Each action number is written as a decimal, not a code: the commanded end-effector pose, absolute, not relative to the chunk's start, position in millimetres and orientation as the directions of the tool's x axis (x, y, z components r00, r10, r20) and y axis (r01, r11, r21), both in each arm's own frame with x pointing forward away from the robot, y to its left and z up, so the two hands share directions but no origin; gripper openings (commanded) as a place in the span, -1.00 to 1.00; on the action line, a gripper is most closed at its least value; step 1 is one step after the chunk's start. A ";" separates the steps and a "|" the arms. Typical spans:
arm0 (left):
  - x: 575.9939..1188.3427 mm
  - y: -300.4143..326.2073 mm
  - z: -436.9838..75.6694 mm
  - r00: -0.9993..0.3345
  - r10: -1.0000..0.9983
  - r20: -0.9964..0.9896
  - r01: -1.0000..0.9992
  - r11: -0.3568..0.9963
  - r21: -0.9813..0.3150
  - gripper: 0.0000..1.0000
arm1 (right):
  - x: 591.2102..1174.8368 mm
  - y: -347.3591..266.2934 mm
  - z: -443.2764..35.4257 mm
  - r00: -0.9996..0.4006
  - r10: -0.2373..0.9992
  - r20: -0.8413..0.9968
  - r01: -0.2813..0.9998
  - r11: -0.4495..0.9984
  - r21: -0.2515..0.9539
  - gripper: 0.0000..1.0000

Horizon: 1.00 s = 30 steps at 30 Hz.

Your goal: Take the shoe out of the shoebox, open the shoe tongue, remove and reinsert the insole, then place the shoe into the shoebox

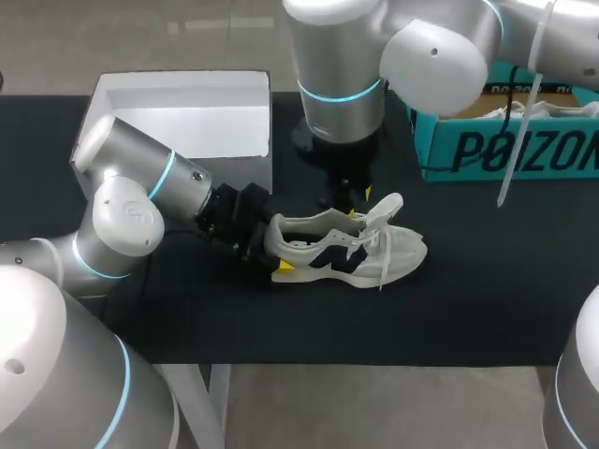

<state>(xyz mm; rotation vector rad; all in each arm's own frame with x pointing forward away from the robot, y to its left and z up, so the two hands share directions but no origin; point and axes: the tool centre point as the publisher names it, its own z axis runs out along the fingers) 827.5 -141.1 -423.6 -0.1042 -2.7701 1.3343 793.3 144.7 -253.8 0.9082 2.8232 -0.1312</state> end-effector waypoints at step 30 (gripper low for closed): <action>828.6 -142.4 -425.6 -0.996 0.090 0.029 0.033 0.622 -0.782 -1.00 | 845.3 181.6 -335.5 -0.990 0.102 -0.094 0.088 0.986 0.142 -1.00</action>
